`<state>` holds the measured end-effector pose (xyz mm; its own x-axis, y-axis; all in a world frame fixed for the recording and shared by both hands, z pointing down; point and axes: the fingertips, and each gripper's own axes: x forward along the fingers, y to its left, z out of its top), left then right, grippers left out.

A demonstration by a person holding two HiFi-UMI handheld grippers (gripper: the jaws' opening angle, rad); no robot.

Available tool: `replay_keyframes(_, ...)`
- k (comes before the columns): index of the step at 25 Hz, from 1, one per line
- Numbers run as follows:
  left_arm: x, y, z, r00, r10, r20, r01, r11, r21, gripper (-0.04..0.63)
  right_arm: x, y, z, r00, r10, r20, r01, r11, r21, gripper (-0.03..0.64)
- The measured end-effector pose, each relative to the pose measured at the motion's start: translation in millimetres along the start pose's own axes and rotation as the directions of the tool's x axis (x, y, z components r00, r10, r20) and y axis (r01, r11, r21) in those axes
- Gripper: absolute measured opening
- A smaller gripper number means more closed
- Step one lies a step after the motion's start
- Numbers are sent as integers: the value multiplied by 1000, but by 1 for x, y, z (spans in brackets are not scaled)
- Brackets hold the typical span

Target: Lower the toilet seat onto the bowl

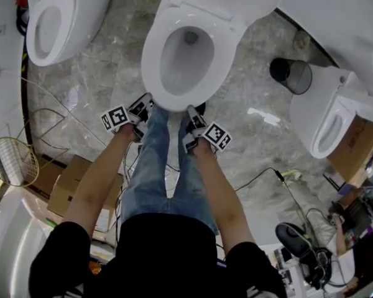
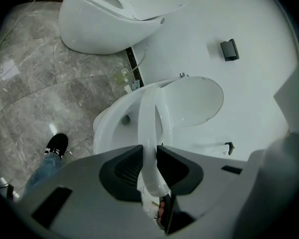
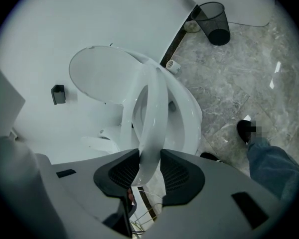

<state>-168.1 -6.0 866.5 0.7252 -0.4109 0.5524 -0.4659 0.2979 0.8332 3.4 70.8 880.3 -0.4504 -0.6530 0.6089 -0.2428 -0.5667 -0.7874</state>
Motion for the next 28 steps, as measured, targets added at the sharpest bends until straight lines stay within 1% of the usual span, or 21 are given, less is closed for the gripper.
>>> replay_keyframes(3,1,7,-3,1000,-3,0,3,1000,-12,89,2,-7,-4,1000,-6,-3,6,1000,1,143)
replay_keyframes(6,4,14,-4,1000,14,-1,-14,1000,-14,89,6,-13,-3,1000,-19,-3,19,1000,4,143)
replay_keyframes(9,9,22,-5,1000,7,8,-7,999,-33,87,10,-21,-4,1000,-30,3,30,999,14,143)
replay_keyframes(13,11,32,-4,999,31,8,-31,999,-21,84,17,-30,-6,999,-42,13,42,998,42,140)
replay_keyframes(21,22,49,-6,998,63,-10,-63,998,-12,83,28,-47,-6,997,-71,5,71,996,48,141)
replay_keyframes(28,31,63,-7,997,82,-10,-83,996,-19,83,37,-61,-6,995,-96,1,96,994,60,143)
